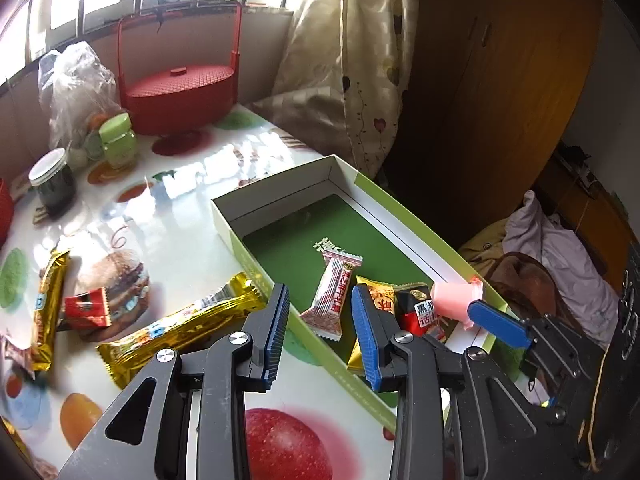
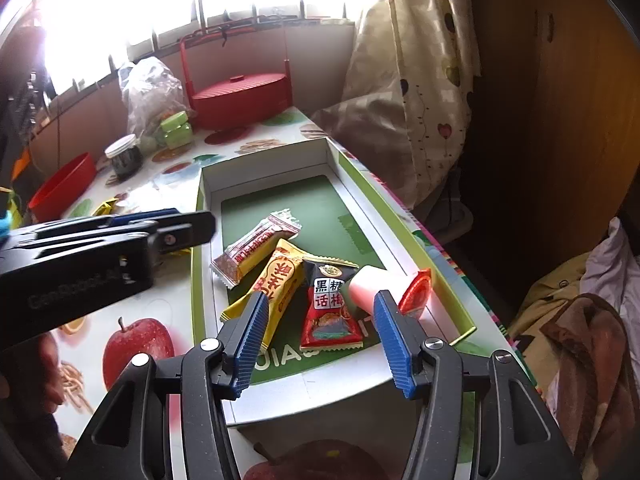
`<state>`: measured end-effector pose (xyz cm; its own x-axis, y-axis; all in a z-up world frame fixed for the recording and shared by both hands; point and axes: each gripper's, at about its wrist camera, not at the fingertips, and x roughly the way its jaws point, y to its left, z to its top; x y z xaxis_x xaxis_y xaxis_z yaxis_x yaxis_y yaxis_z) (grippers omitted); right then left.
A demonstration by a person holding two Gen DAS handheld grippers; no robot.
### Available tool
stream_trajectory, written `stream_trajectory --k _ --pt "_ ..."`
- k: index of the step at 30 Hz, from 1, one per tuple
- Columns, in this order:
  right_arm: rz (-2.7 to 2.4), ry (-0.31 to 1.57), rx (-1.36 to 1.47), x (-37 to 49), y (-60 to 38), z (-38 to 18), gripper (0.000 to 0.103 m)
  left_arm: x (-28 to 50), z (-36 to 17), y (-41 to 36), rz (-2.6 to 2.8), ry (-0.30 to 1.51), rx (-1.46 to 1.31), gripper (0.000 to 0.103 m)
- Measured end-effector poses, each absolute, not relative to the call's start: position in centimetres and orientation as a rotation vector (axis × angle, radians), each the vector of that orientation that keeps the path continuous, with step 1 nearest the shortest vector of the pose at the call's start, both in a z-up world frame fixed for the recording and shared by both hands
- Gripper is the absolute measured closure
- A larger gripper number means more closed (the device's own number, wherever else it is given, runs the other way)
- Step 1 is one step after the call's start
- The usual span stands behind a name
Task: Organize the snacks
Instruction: 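Open the right tool to release the dark red packet into the box, then withdraw both tools from the box over the snacks on the table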
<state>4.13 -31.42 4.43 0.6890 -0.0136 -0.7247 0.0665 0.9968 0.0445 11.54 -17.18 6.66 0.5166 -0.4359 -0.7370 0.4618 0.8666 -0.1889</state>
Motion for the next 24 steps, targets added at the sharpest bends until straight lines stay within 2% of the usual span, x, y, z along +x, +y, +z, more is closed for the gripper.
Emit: stream_trajectory --k 24 --pt "-0.003 0.742 0.045 4.1 -28.2 7.6 0.046 9.3 8.5 -10.3 -0.412 0.82 -0.004 0.069"
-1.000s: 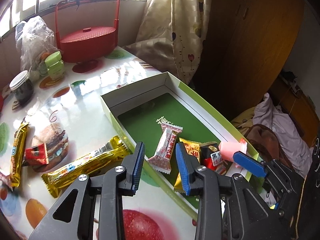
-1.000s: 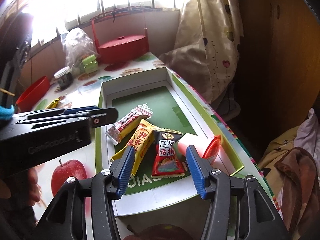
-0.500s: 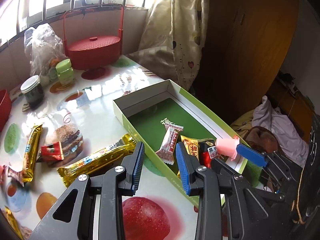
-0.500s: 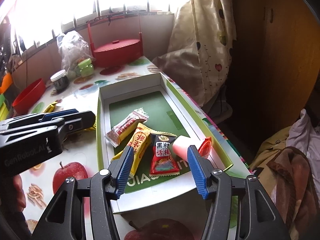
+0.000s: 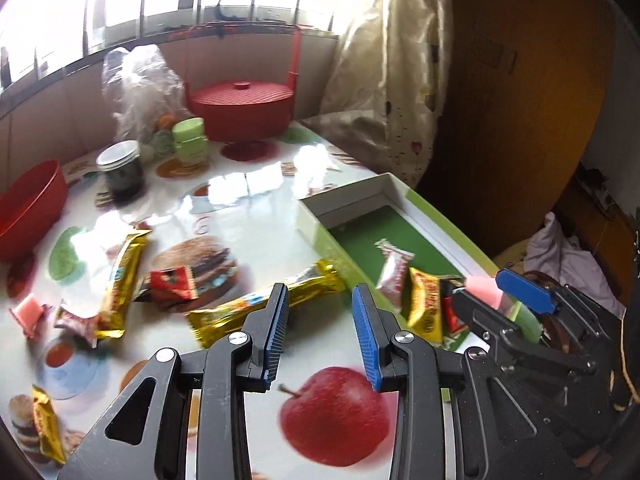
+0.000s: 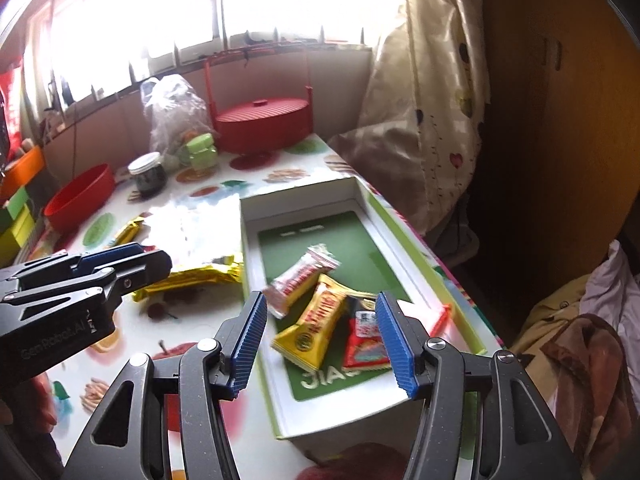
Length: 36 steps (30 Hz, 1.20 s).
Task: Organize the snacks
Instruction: 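Withdraw both tools from the box over the snacks on the table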
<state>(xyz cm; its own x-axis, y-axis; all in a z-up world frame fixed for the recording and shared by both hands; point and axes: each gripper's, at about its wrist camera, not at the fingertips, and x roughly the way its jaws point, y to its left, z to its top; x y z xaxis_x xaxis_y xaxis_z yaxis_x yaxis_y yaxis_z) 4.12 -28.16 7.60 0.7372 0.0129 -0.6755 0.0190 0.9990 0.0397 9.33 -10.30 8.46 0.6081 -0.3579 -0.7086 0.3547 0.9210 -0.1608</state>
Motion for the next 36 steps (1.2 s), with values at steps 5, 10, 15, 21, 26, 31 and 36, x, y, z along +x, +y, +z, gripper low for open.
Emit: stream_trajectory --k 5,10,15,21,26,31,36 --pt "0.046 0.738 0.035 4.9 -26.5 7.8 0.046 9.1 8.2 -7.1 -0.35 0.821 -0.039 0.069" --pt "0.103 0.746 0.025 6.1 -24.4 7.5 0.046 9.2 7.9 -3.5 -0.27 0.821 -0.069 0.068" --pt "0.151 0.754 0.004 7.0 -22.9 7.1 0.046 9.5 7.4 -0.7 -0.203 0.831 -0.093 0.068" --pt "0.233 0.774 -0.059 8.3 -21.1 6.6 0.046 9.4 6.8 2.0 -0.146 0.836 -0.107 0.068" --pt "0.352 0.803 -0.201 9.4 -18.4 5.7 0.046 8.8 6.1 4.3 -0.104 0.846 -0.114 0.068" --pt "0.372 0.835 -0.345 11.2 -16.6 4.2 0.046 8.1 5.6 6.6 -0.051 0.857 -0.105 0.068" --pt "0.458 0.864 -0.439 12.2 -15.7 3.7 0.046 7.1 5.4 8.9 -0.017 0.854 -0.124 0.068"
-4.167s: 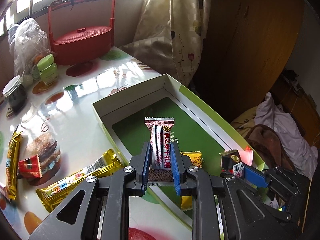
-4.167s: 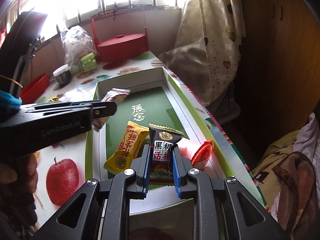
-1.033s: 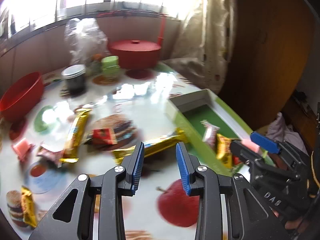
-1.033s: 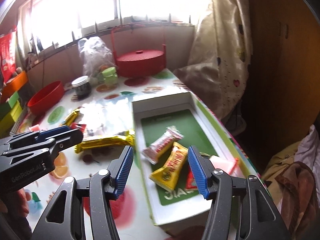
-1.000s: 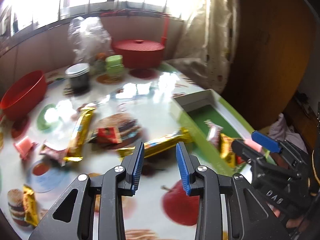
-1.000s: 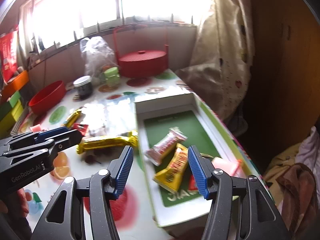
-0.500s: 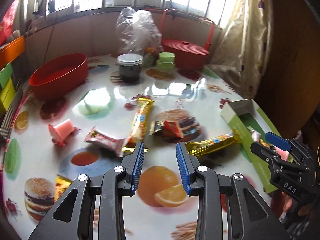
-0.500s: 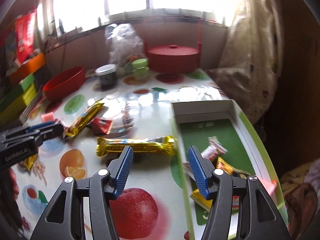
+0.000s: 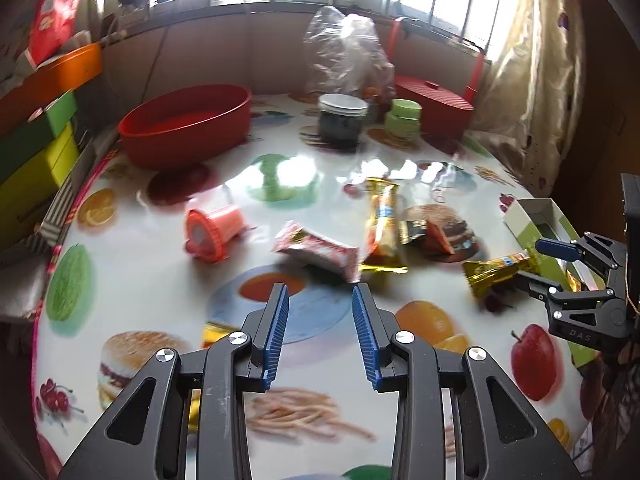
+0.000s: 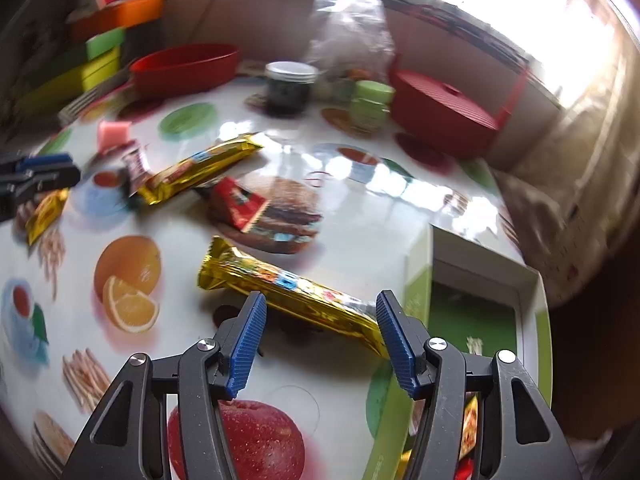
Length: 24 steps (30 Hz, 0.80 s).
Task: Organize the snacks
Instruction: 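Withdraw both tools from the box over the snacks on the table, then grasp the yellow pillow packet with the left tool while the right tool grasps the gold wafer bar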
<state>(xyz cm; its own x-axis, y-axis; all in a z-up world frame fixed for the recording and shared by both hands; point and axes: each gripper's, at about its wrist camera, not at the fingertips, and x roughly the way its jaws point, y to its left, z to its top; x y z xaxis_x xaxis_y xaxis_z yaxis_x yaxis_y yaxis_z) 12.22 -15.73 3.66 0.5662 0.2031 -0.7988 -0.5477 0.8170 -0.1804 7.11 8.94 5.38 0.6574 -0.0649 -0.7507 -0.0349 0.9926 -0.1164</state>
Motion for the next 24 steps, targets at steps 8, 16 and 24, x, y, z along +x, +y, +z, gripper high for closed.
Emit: stream_trajectory --k 8,16,24 --pt "0.57 0.891 -0.531 13.5 -14.9 2.8 0.046 5.6 4.6 11.6 0.004 0.87 -0.146 0.068" --pt "0.593 0.932 -0.543 14.3 -14.4 1.7 0.046 4.2 3.9 13.7 0.018 0.871 -0.195 0.068" --pt "0.608 1.072 -0.325 14.8 -14.2 1.8 0.046 3.5 3.8 14.9 0.039 0.862 -0.214 0.068"
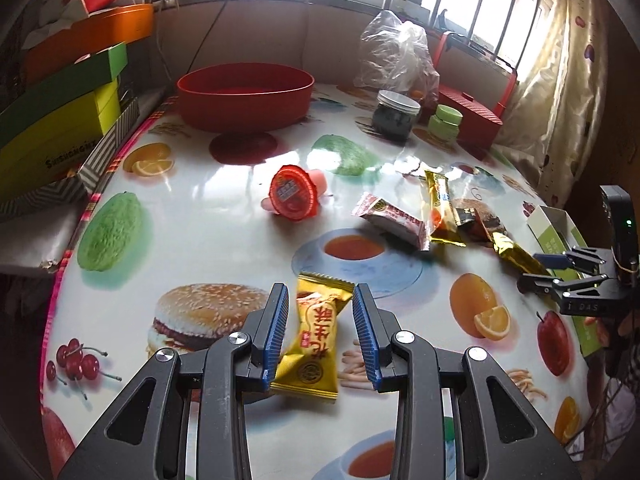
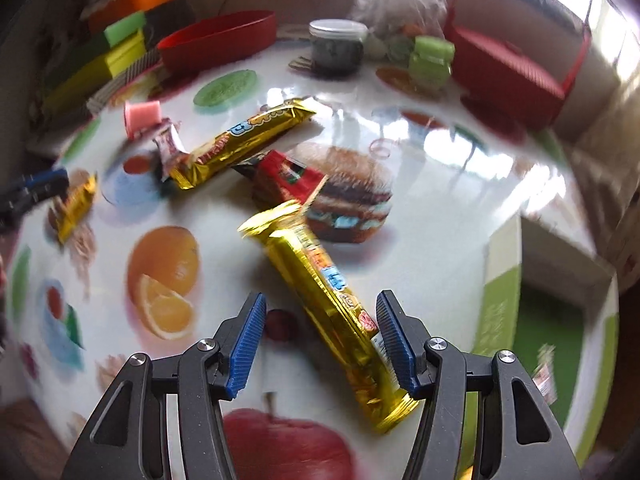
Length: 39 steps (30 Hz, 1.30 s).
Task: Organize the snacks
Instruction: 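Grasp the yellow pillow packet with the left tool while the right tool grasps the gold wafer bar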
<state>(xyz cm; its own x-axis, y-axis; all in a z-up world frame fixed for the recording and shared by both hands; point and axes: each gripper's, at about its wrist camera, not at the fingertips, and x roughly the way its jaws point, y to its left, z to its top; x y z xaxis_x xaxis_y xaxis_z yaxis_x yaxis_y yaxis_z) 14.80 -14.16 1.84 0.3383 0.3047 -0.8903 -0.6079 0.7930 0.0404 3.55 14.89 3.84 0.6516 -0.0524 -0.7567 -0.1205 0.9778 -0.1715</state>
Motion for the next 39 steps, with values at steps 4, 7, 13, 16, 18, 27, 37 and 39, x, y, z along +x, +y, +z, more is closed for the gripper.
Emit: stream_trajectory --k 4,7,13,16,18,27,37,39 --pt "0.617 1.079 -0.3 13.7 -13.6 2.3 0.046 3.2 3.5 15.3 0.047 0.87 -0.217 0.068" --pt "0.619 1.079 -0.284 13.2 -13.2 2.5 0.046 3.2 3.2 15.5 0.045 0.878 -0.219 0.068" --pt "0.537 1.113 -0.29 13.4 -13.0 1.6 0.046 3.2 2.4 14.9 -0.03 0.911 -0.203 0.068" --pt "0.535 1.135 -0.222 13.3 -13.2 1.7 0.046 3.2 2.1 14.7 -0.019 0.919 -0.186 0.068" --pt "0.542 1.154 -0.164 13.1 -13.4 1.8 0.046 3.4 1.7 14.5 -0.027 0.939 -0.176 0.068" --pt "0.443 1.11 -0.141 12.8 -13.1 1.7 0.052 4.0 1.0 14.0 0.004 0.959 -0.137 0.068" --pt "0.381 1.041 -0.192 11.3 -12.9 1.5 0.062 4.0 1.0 13.6 0.03 0.956 -0.131 0.068" --pt "0.373 1.033 -0.186 11.1 -13.1 1.5 0.066 4.0 1.0 13.5 0.028 0.955 -0.134 0.074"
